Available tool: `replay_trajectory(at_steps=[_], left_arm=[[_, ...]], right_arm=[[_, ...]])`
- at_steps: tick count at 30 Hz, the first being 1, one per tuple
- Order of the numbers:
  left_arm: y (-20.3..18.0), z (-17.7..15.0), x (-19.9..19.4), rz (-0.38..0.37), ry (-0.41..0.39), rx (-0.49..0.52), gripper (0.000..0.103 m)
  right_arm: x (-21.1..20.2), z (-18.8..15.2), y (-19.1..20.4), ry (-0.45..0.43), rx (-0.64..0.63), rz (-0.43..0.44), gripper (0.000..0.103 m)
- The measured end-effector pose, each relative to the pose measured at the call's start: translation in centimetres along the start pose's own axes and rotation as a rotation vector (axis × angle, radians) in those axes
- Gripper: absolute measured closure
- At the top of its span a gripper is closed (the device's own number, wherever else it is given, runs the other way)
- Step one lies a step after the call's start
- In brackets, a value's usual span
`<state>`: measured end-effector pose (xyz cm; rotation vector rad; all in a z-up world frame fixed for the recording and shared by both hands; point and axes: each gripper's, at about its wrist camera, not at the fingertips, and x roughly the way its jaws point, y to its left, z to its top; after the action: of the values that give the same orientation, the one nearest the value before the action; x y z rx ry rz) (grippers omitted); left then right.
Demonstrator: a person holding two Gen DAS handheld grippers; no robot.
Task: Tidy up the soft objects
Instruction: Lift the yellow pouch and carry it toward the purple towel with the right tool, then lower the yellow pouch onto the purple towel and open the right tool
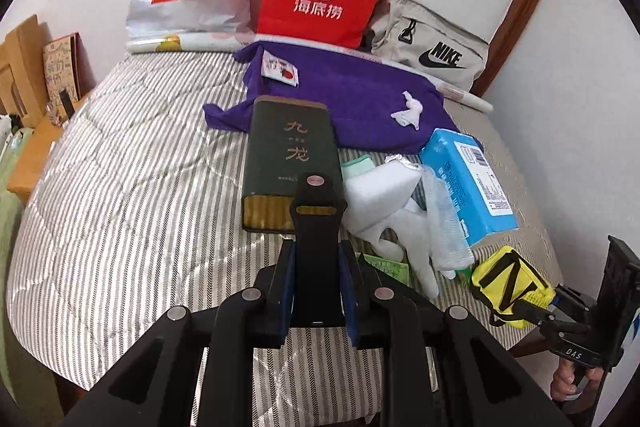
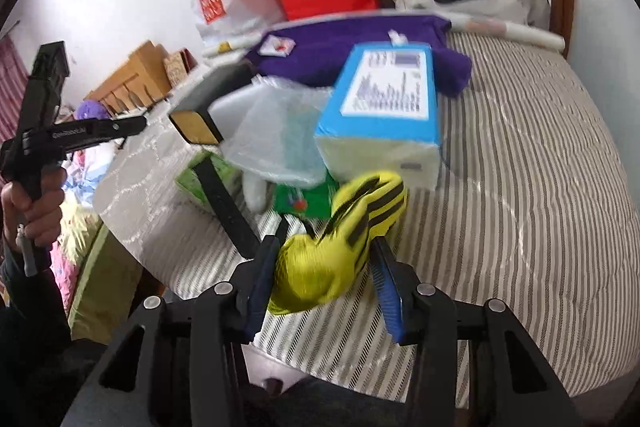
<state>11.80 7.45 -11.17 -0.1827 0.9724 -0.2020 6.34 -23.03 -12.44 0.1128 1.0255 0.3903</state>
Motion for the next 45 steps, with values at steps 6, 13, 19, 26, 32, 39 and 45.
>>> replay_trajectory(at_steps=[6, 13, 19, 26, 32, 39, 45], left_arm=[[0.2, -0.2, 0.7, -0.017, 0.017, 0.004, 0.083], [0.2, -0.5, 0.2, -0.028, 0.010, 0.009, 0.083], [0.0, -0.1, -0.6, -0.035, -0.011, 0.017, 0.083], [0.0, 2.2, -0.7, -0.021, -0.030, 0.026, 0.083], [0.6, 5.7, 0.0, -0.012, -0.039, 0.002, 0.083], [0.9, 10.4, 2.0, 0.007, -0.042, 0.001, 0.083], [1.4, 14.3, 5.3, -0.003, -0.018, -0.020, 0.083]], right_arm=[[0.7, -0.4, 0.1, 0.022, 0.012, 0.015, 0.082], [-1.7, -1.0, -0.1, -0.009, 0.037, -0.001, 0.083], [-4.4, -0.1, -0.3, -0.070, 0.031, -0.022, 0.083], [-5.4, 4.0, 0.7, -0.142, -0.042, -0.012, 0.083], [-4.5, 9.1, 0.9, -0.178, -0.086, -0.012, 0.083], [-1.9, 14.7, -0.1, -0.204, -0.085, 0.013, 0.083], [1.5, 19.1, -1.8, -0.201, -0.077, 0.007, 0.083]])
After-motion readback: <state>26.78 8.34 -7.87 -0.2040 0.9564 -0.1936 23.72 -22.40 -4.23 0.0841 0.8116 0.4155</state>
